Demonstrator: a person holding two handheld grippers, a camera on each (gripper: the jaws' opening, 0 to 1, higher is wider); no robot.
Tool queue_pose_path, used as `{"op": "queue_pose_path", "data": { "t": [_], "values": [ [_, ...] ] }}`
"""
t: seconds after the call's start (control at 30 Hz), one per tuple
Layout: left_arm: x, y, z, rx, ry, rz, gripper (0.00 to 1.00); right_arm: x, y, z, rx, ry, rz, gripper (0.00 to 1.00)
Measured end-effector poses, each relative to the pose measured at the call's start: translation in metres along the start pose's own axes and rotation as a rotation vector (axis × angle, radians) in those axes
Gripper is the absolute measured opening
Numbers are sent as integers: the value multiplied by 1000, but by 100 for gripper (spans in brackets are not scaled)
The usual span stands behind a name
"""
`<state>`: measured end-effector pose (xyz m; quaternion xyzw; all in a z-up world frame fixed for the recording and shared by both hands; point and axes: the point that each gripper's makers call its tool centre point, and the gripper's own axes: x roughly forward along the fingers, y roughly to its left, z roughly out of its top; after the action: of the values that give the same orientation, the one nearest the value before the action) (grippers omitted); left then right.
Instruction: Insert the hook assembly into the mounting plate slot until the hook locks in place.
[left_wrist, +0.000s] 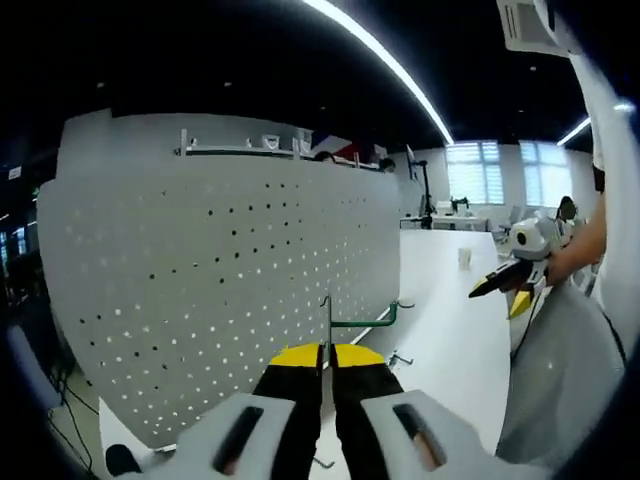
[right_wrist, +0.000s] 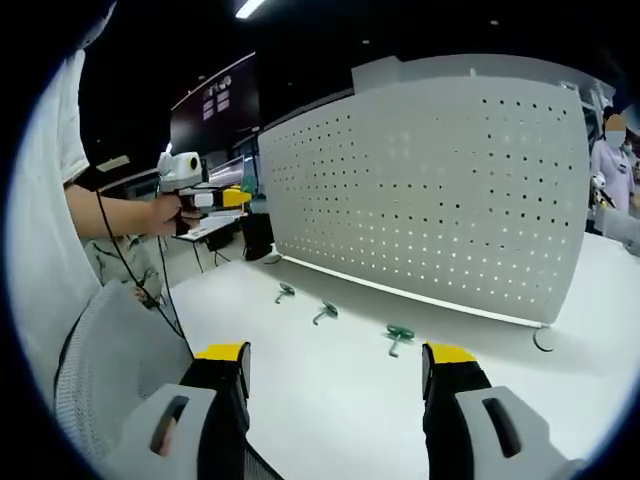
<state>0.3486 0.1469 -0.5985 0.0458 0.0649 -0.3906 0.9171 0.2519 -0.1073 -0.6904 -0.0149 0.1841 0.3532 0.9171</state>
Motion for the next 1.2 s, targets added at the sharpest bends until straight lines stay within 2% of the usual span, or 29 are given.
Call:
{"op": "queue_pose_path", "data": {
  "t": [0.07, 0.13, 0.23, 0.3, 0.4, 0.53, 0.73, 0.9, 0.97, 1.0, 1.2],
  "values": [
    [-1, -6, 3, 8, -6, 6, 2, 0, 0, 0, -1, -2, 1, 68],
    [-2, -12, 9, -33, -38, 5, 2, 0, 0, 1, 1, -7, -1, 68],
    [-5, -18, 14, -41, -53, 25, 2, 0, 0, 1, 3, -7, 0, 68],
    [-8, -18, 19, -84, -87, 51, 2, -1, 0, 2, 3, -11, -3, 68],
    [-11, -19, 19, -84, -82, 63, 2, -1, 0, 2, 3, -12, -4, 68],
    [-17, -23, 29, -107, -122, 81, 2, -1, 0, 2, 1, -12, -3, 68],
    [-19, -27, 31, -95, -123, 101, 2, -1, -1, 3, 1, -17, -6, 68],
    [-14, -35, 32, -91, -123, 85, 2, -1, -1, 3, 0, -15, -5, 68],
    [-11, -36, 30, -56, -103, 90, 2, -2, -1, 3, 4, -17, -7, 68],
    [-10, -38, 31, -76, -110, 78, 2, -2, -1, 3, 4, -18, -8, 68],
    [-8, -41, 33, -67, -112, 83, 2, -2, -2, 4, 4, -21, -11, 68]
  ]
}}
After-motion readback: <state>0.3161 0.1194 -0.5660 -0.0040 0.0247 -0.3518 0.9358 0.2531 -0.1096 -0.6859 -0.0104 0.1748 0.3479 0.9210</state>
